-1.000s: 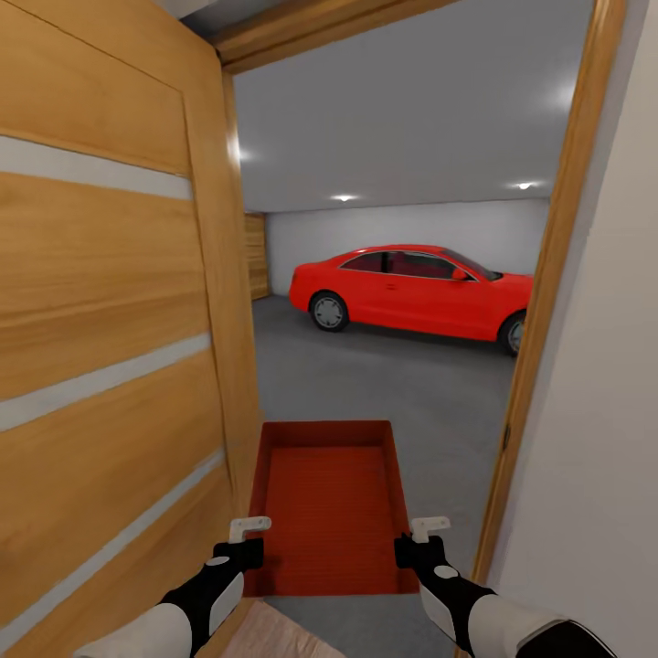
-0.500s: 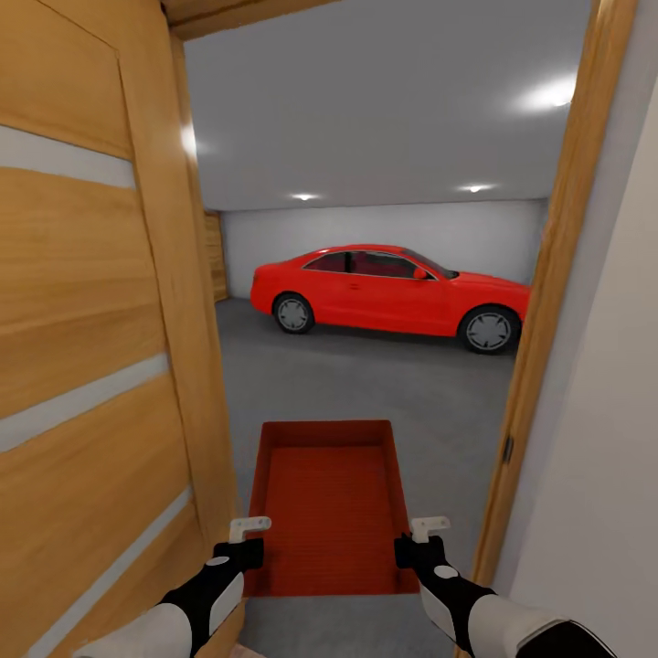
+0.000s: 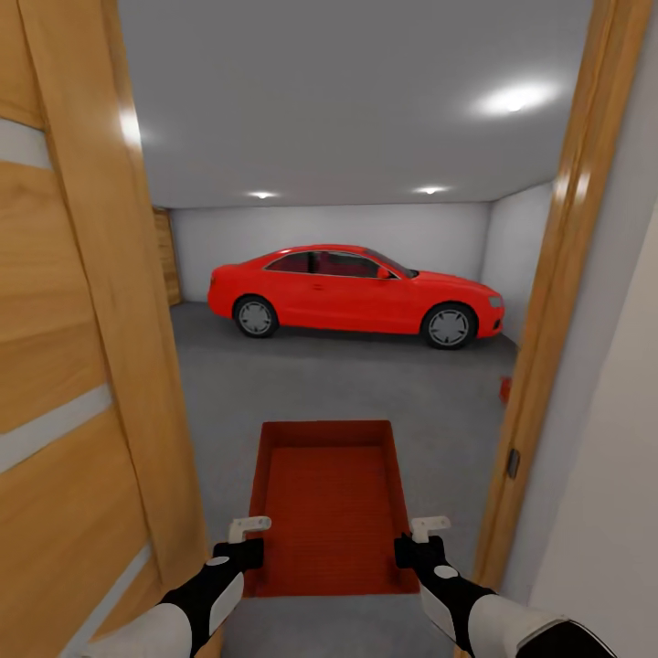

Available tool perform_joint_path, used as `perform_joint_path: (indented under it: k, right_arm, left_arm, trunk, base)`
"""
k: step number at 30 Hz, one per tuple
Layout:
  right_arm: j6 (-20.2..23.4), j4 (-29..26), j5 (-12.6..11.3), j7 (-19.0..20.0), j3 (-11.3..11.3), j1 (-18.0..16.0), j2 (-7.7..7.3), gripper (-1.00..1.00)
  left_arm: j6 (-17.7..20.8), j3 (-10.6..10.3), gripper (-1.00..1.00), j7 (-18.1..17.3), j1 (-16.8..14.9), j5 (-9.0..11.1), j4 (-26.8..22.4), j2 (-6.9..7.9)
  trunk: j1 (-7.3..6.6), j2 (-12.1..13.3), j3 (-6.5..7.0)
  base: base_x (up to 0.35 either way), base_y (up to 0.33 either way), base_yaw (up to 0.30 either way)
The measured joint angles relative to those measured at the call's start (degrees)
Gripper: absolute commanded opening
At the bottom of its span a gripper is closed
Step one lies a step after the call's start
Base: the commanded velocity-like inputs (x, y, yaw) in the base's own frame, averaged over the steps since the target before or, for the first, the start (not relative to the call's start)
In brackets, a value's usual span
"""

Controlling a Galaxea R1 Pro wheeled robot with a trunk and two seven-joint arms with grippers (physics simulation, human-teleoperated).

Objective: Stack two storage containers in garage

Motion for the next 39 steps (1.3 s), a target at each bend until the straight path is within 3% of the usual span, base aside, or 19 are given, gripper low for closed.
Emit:
perform_joint_path:
  k: [18, 29, 39]
  right_arm:
    - [0.0, 0.0, 0.0, 0.0, 0.0, 0.0, 0.01, -1.0]
    - [0.0, 0.0, 0.2, -0.5, 0.5, 0.0, 0.42, -1.0]
    - [-0.1, 0.1, -1.8, -0.6, 2.4, 0.0, 0.62, -1.0]
  left_arm:
    - [0.0, 0.0, -1.0, 0.0, 0.0, 0.0, 0.0, 0.01]
    - [-1.0, 0.0, -1.0, -0.8, 0.1, 0.8, 0.7, 0.47]
    - [-0.9, 0.2, -1.0, -1.2, 0.1, 0.5, 0.7, 0.67]
  trunk:
    - [0.01, 0.0, 0.0]
    - [0.03, 0.0, 0.0]
    - [0.03, 0.0, 0.0]
  base:
    - [0.269, 0.203, -0.269]
    - [0.009, 0.004, -0.007]
    - [0.0, 0.0, 0.0]
